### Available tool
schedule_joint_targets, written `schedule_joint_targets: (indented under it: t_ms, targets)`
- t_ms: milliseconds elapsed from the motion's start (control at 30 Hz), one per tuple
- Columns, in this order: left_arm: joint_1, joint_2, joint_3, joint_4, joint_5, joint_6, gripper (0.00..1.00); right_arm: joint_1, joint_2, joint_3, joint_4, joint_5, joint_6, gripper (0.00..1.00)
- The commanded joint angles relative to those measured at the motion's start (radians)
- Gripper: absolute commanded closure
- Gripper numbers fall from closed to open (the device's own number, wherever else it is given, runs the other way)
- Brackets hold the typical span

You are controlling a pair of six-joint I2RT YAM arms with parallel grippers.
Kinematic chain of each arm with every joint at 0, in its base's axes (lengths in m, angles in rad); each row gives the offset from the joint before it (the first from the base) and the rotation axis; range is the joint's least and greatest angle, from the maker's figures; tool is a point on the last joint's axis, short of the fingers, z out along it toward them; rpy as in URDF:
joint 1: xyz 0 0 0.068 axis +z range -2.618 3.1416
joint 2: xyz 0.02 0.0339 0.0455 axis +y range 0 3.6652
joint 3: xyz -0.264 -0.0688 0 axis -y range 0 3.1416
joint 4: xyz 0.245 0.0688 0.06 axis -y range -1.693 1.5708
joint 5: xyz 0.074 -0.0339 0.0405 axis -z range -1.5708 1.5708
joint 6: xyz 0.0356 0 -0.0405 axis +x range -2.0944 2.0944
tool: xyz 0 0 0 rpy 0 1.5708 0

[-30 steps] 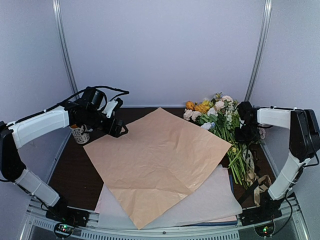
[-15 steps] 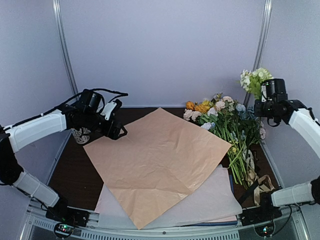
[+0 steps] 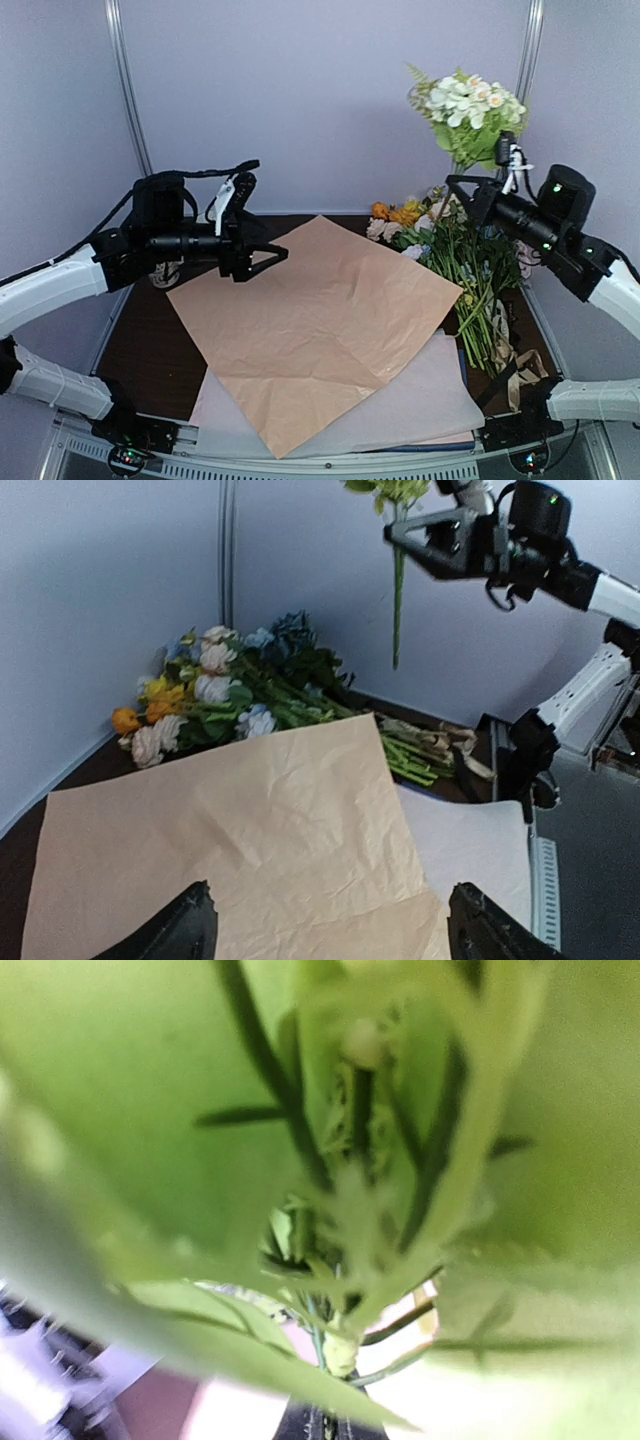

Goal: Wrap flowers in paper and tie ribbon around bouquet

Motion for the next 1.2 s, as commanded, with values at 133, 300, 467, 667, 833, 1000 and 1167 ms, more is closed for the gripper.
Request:
schedule_joint_targets:
  t_ms: [133,300,467,667,833,1000,1167]
  targets:
    - [-0.063,0.173,-0.051,0.471,0.193,-0.265,0.21,0.323,0.327,0.032,0.386,-0.139,0.159,1.0]
    - [-0.086,0.228,-0.094,0.596,0.238,-0.328,0.29,0.406,0.455,0.08,0.393,-0.148,0.165,1.0]
    - [-0.096,0.25,-0.102,0.608,0.212,-0.318,0.57,0.441,0.494,0.107,0.377,-0.159,0.154,1.0]
    - [-0.095,0.276,-0.088,0.59,0.237,-0.307,0.67,0.442,0.514,0.121,0.338,-0.164,0.132,1.0]
    - [-0.098,0.295,-0.076,0.595,0.252,-0.319,0.66,0.441,0.525,0.131,0.324,-0.157,0.126,1.0]
    - [-0.097,0.3,-0.059,0.585,0.255,-0.323,0.99,0.441,0.548,0.158,0.295,-0.163,0.111,1.0]
    - [-0.095,0.303,-0.05,0.547,0.218,-0.398,1.0,0.42,0.561,0.185,0.226,-0.125,0.116,0.99]
